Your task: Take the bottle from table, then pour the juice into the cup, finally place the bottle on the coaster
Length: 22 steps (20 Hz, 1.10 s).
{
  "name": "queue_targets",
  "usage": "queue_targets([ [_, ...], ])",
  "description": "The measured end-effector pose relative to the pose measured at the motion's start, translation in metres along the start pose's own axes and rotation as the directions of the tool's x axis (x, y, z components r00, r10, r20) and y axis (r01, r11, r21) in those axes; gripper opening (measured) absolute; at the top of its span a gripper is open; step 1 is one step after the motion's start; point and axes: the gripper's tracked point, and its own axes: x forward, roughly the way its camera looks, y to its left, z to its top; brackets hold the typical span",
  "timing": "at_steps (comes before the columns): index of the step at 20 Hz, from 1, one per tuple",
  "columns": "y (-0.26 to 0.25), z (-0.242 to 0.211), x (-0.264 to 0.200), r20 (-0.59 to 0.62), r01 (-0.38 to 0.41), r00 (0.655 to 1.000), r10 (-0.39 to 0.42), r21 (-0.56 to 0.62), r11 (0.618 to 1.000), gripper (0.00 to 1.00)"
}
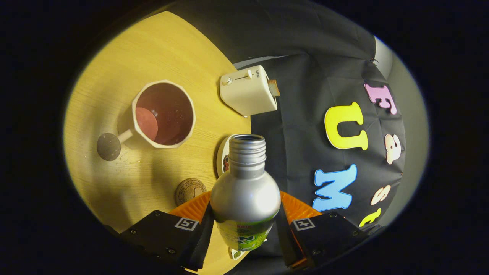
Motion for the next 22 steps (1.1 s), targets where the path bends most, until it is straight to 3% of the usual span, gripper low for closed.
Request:
queue_targets([
  [12,-0.017,0.016,0.006,0.046,0.054,0.998,-0.045,-0.234,0.971,0.75],
  [22,-0.019,0.024,0.005,0.059,0.059,0.997,-0.042,-0.337,0.940,0.75],
])
